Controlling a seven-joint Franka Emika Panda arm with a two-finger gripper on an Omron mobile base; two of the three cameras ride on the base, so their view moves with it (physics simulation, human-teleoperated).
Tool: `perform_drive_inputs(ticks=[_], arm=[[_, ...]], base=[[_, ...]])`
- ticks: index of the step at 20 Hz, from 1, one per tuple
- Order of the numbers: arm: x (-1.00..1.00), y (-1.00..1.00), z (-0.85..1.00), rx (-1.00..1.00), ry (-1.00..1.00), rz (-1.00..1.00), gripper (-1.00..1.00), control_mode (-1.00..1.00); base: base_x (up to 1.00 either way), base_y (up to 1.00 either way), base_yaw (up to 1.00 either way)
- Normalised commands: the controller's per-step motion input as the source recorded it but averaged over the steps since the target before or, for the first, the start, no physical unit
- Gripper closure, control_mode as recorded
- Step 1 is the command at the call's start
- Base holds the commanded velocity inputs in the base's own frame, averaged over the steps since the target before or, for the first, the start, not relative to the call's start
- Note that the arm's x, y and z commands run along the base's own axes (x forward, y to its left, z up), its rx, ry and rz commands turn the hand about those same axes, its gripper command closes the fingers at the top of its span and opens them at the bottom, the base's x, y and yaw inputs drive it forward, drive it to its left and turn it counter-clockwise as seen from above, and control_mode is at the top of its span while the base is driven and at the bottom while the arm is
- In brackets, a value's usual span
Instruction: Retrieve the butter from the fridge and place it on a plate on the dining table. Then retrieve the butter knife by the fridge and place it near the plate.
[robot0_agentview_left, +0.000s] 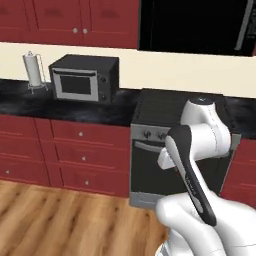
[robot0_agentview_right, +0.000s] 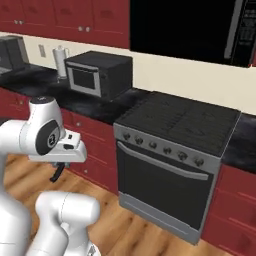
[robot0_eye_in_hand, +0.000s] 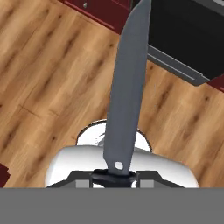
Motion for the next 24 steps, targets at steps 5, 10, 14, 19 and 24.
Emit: perform_drive_inputs(ticks=[5,10,14,19,24], arm=[[0.00,0.00,0.00,0.00,0.00,0.00,1.00,1.00],[0.00,0.00,0.00,0.00,0.00,0.00,1.00,1.00],[0.00,0.00,0.00,0.00,0.00,0.00,1.00,1.00],[0.00,0.00,0.00,0.00,0.00,0.00,1.00,1.00],[0.00,0.00,0.00,0.00,0.00,0.00,1.00,1.00]], base=[[0.47,0.23,0.53],[0.26,0.00,0.65],[0.38,0.00,0.72],[0.53,0.00,0.72],[0.60,-0.09,0.68]])
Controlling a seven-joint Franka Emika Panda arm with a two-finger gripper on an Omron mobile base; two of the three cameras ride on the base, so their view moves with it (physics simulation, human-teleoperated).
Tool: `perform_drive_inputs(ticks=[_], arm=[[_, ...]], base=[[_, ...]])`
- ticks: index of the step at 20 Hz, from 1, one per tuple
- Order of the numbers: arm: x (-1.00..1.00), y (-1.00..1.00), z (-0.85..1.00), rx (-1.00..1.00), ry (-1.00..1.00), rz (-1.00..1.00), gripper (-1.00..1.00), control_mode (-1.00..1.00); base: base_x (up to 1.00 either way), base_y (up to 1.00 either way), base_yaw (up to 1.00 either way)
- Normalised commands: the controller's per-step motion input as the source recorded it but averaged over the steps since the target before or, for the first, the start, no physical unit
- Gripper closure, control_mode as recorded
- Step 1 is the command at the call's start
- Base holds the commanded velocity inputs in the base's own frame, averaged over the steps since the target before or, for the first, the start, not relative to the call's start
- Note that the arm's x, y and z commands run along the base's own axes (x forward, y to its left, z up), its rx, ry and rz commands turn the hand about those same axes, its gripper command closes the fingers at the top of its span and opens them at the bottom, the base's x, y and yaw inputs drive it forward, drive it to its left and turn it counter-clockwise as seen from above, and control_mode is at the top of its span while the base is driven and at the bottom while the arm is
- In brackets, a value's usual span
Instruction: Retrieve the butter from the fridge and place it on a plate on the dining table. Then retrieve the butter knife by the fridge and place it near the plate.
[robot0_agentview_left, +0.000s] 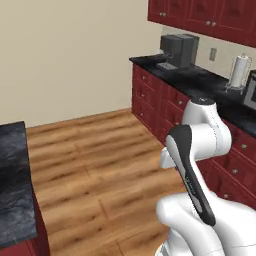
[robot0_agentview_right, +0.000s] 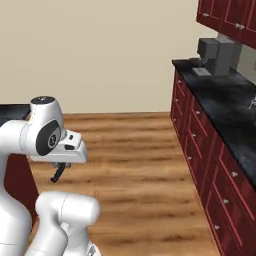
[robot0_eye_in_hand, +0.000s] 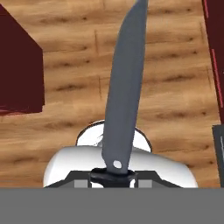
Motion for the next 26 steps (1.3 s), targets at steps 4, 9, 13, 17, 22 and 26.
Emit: perform_drive_inputs(ticks=[4,9,13,17,22,26], arm=[[0.00,0.00,0.00,0.00,0.00,0.00,1.00,1.00],[0.00,0.00,0.00,0.00,0.00,0.00,1.00,1.00],[0.00,0.00,0.00,0.00,0.00,0.00,1.00,1.00],[0.00,0.00,0.00,0.00,0.00,0.00,1.00,1.00],[0.00,0.00,0.00,0.00,0.00,0.00,1.00,1.00],[0.00,0.00,0.00,0.00,0.00,0.00,1.00,1.00]], base=[[0.75,-0.18,0.45],[0.91,0.00,0.02],[1.00,0.00,0.00],[1.00,0.00,0.00],[1.00,0.00,0.01],[1.00,0.00,0.03]])
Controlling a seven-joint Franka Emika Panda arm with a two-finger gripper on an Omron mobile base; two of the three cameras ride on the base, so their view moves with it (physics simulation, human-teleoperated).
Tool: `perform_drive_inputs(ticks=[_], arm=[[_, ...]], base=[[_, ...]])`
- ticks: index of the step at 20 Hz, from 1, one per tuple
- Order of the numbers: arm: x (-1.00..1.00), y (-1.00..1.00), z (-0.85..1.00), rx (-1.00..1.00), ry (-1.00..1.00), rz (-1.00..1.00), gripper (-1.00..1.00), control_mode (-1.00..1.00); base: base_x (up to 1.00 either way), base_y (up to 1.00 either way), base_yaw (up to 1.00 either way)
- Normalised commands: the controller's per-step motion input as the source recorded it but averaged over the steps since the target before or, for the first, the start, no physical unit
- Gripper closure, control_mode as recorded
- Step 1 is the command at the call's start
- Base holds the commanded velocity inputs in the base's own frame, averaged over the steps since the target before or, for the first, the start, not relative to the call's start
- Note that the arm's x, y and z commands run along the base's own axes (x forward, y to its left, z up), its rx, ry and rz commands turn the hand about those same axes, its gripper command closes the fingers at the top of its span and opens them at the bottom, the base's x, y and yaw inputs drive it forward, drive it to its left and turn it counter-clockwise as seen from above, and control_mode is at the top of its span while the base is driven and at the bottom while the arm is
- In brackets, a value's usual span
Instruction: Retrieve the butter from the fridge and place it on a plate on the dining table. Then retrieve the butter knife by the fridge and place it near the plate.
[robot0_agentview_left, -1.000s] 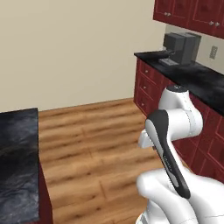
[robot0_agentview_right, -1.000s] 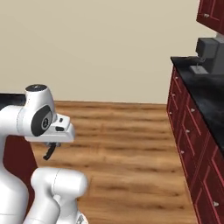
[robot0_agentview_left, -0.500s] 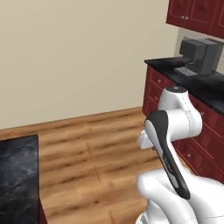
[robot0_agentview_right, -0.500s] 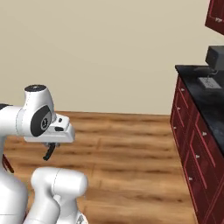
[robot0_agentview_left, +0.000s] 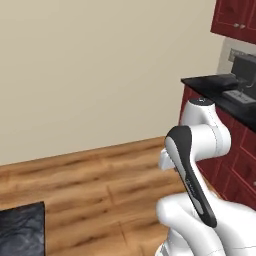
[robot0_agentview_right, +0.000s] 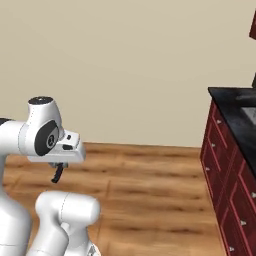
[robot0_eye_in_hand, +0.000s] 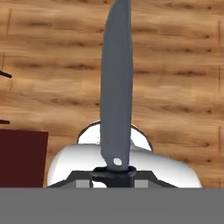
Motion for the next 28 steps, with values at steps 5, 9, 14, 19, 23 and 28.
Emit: perform_drive_inputs(ticks=[5,9,14,19,23,28], arm=[[0.00,0.00,0.00,0.00,0.00,0.00,1.00,1.00],[0.00,0.00,0.00,0.00,0.00,0.00,1.00,1.00],[0.00,0.00,0.00,0.00,0.00,0.00,1.00,1.00],[0.00,0.00,0.00,0.00,0.00,0.00,1.00,1.00],[0.00,0.00,0.00,0.00,0.00,0.00,1.00,1.00],[0.00,0.00,0.00,0.00,0.00,0.00,1.00,1.00]], base=[[1.00,0.00,0.03],[1.00,0.00,0.02],[1.00,0.00,0.04],[1.00,0.14,0.15],[0.98,0.16,0.38],[1.00,0.13,0.50]])
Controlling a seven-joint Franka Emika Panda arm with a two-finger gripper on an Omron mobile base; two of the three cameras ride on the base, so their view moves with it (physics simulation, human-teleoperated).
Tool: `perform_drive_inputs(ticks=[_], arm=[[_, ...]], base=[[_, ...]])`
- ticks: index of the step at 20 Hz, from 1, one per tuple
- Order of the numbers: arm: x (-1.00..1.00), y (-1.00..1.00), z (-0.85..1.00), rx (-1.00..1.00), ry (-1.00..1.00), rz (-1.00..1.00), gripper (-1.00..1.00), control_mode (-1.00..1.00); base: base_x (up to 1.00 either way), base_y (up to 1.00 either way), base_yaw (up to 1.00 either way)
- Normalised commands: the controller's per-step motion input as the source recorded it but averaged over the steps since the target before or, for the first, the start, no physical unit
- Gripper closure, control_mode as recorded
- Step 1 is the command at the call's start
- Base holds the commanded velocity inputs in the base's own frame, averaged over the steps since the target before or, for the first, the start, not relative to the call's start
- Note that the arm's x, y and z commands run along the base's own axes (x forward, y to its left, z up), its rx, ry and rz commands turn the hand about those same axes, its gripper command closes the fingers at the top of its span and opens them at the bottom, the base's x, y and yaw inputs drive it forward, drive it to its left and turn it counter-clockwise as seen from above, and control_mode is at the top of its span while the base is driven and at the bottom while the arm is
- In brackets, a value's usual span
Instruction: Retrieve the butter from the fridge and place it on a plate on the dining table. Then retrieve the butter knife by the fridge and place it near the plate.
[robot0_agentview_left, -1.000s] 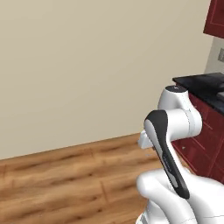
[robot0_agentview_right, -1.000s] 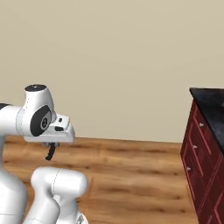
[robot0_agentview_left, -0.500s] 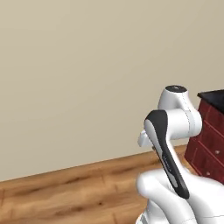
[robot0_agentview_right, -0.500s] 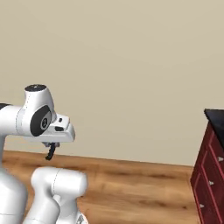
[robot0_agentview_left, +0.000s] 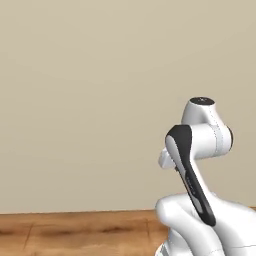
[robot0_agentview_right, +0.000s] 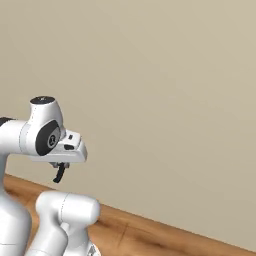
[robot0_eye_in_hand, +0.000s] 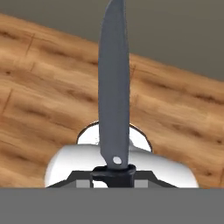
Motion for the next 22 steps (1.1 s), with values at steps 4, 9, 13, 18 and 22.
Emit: perform_drive_inputs(ticks=[4,9,13,18,22], arm=[[0.00,0.00,0.00,0.00,0.00,0.00,1.00,1.00],[0.00,0.00,0.00,0.00,0.00,0.00,1.00,1.00],[0.00,0.00,0.00,0.00,0.00,0.00,1.00,1.00],[0.00,0.00,0.00,0.00,0.00,0.00,1.00,1.00],[0.00,0.00,0.00,0.00,0.00,0.00,1.00,1.00]], base=[[0.84,0.33,0.53],[0.74,0.38,0.59],[0.68,0.37,0.64],[0.75,0.11,0.67],[0.84,0.05,0.66]])
